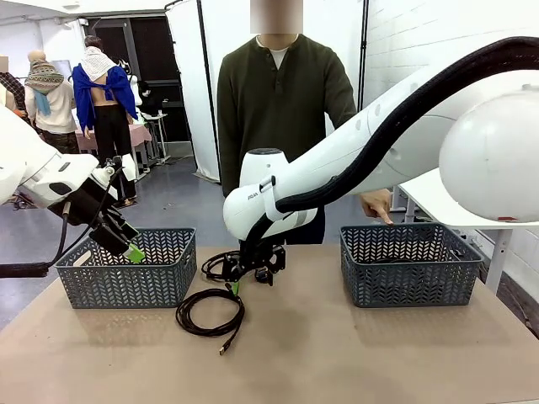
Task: Organize the cables according to human instructions.
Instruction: Pick up a bundle of cables and place it in the basket indicated by the human.
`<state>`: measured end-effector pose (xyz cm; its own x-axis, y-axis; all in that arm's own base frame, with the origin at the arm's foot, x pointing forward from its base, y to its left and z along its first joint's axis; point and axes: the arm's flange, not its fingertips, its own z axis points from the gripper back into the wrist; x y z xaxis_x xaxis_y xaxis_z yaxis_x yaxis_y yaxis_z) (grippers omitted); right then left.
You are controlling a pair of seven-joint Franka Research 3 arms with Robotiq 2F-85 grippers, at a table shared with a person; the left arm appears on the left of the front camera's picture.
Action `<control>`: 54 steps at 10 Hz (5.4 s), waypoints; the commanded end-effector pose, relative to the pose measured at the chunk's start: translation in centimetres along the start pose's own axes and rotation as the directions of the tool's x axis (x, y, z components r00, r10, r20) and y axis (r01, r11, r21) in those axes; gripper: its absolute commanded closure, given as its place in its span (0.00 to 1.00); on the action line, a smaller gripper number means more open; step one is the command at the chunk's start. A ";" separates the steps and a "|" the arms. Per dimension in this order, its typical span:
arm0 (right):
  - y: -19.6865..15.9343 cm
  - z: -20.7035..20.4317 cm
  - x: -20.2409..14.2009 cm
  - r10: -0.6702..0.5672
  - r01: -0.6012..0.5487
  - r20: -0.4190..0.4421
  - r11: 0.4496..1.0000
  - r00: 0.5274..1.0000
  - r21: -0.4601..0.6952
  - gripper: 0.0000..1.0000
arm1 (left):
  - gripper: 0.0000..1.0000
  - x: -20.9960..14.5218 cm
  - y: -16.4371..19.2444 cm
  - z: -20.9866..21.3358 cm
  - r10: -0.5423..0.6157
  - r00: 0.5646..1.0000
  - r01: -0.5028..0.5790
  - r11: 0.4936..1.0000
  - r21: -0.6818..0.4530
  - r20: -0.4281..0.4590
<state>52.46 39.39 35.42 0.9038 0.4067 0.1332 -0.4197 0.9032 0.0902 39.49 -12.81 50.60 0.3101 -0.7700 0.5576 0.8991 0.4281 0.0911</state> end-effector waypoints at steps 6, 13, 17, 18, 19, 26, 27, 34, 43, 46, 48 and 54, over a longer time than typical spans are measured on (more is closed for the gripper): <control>0.2 -2.3 1.0 -0.027 0.025 -0.038 0.998 0.999 -0.049 0.00 | 0.00 -0.3 0.4 0.0 -0.012 1.000 0.012 1.000 -0.016 0.017; 0.3 -4.1 2.0 -0.048 0.045 -0.053 0.997 0.997 -0.059 0.00 | 0.00 -0.3 0.4 0.0 -0.012 1.000 0.012 1.000 -0.016 0.017; 0.6 -4.5 2.9 -0.047 0.043 -0.057 0.997 0.997 -0.072 0.00 | 0.00 -0.3 0.4 0.0 -0.012 1.000 0.012 1.000 -0.016 0.017; 0.5 -4.6 2.8 -0.050 0.045 -0.059 0.996 0.997 -0.076 0.00 | 0.00 -0.3 0.4 0.0 -0.012 1.000 0.012 1.000 -0.016 0.017; 0.4 -4.7 2.8 -0.051 0.046 -0.059 0.996 0.997 -0.078 0.00 | 0.00 -0.3 0.4 0.0 -0.012 1.000 0.012 1.000 -0.016 0.017; 0.3 -5.9 3.4 -0.041 0.034 -0.064 0.993 0.997 -0.117 0.00 | 0.00 -0.3 0.4 0.0 -0.012 1.000 0.012 1.000 -0.016 0.017; 0.4 -6.0 3.6 -0.033 0.026 -0.067 0.994 0.997 -0.110 0.00 | 0.00 -0.3 0.4 0.0 -0.012 1.000 0.012 1.000 -0.016 0.017; 0.9 -5.9 3.9 -0.037 0.028 -0.093 0.995 0.995 -0.100 0.54 | 0.00 -0.3 0.4 0.0 -0.012 1.000 0.012 1.000 -0.016 0.017; 1.6 -3.2 3.5 0.018 -0.014 -0.123 0.999 0.992 0.032 1.00 | 0.00 -0.3 0.4 0.0 -0.012 1.000 0.012 1.000 -0.016 0.017; 2.2 -1.0 2.9 0.091 -0.093 -0.169 0.996 0.981 -0.007 1.00 | 0.00 -0.3 0.4 0.0 -0.012 1.000 0.012 1.000 -0.016 0.017; 2.4 1.8 2.2 0.249 -0.261 -0.231 0.965 0.940 -0.023 1.00 | 0.00 -0.3 0.4 0.0 -0.012 1.000 0.012 1.000 -0.016 0.017; -1.0 12.1 0.1 0.643 -0.678 -0.359 0.734 0.677 0.035 1.00 | 0.00 -0.3 0.4 0.0 -0.012 1.000 0.012 1.000 -0.016 0.017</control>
<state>51.31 37.95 46.61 0.4368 0.8810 -0.1820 -0.8936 0.4482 0.0252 39.49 -12.81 50.60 0.3104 -0.7698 0.5577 0.8990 0.4283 0.0909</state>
